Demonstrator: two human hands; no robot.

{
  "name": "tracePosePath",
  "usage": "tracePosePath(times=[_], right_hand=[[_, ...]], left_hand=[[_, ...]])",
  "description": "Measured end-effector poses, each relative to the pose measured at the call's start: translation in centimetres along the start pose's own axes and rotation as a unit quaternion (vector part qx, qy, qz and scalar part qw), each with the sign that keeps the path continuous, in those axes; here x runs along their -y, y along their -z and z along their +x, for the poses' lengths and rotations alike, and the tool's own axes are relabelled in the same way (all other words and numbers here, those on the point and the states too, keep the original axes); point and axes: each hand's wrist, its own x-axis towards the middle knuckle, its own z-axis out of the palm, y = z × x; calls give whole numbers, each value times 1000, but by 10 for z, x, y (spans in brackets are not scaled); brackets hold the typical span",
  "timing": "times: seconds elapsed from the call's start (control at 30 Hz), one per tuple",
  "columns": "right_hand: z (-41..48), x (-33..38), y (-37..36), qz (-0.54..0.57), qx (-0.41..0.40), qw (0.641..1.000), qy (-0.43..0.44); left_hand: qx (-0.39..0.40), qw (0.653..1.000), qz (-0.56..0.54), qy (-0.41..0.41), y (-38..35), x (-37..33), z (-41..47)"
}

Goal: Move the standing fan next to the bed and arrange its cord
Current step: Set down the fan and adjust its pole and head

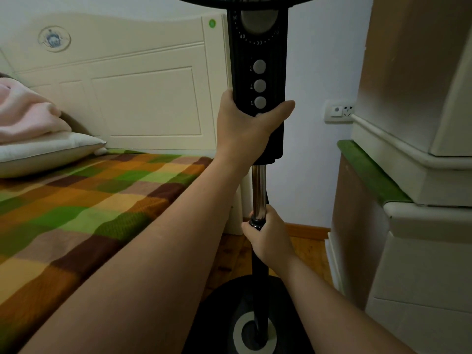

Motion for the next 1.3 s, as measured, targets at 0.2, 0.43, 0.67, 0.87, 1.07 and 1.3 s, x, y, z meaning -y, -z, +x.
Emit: tracePosePath(times=[0.2,0.43,0.67,0.87,1.07,1.3], right_hand=[[3,9,12,-35,70,997,-30],[1,25,38,-220,36,968,-114],[-9,21,23,107,27,980,-164],[-7,15,9,59,28,993,-98],[-3,7,-6,64,-43,995,-66],[-4,6,-21,-57,-132,988,-50]], left_hand=[[8,1000,2,12,1,-2,0],[10,1000,11,11,1,-2,0],[9,1000,2,22,2,-1,-2],[15,1000,10,19,1,1,0],[23,1000,4,20,2,5,2],[36,999,-8,15,3,9,5]])
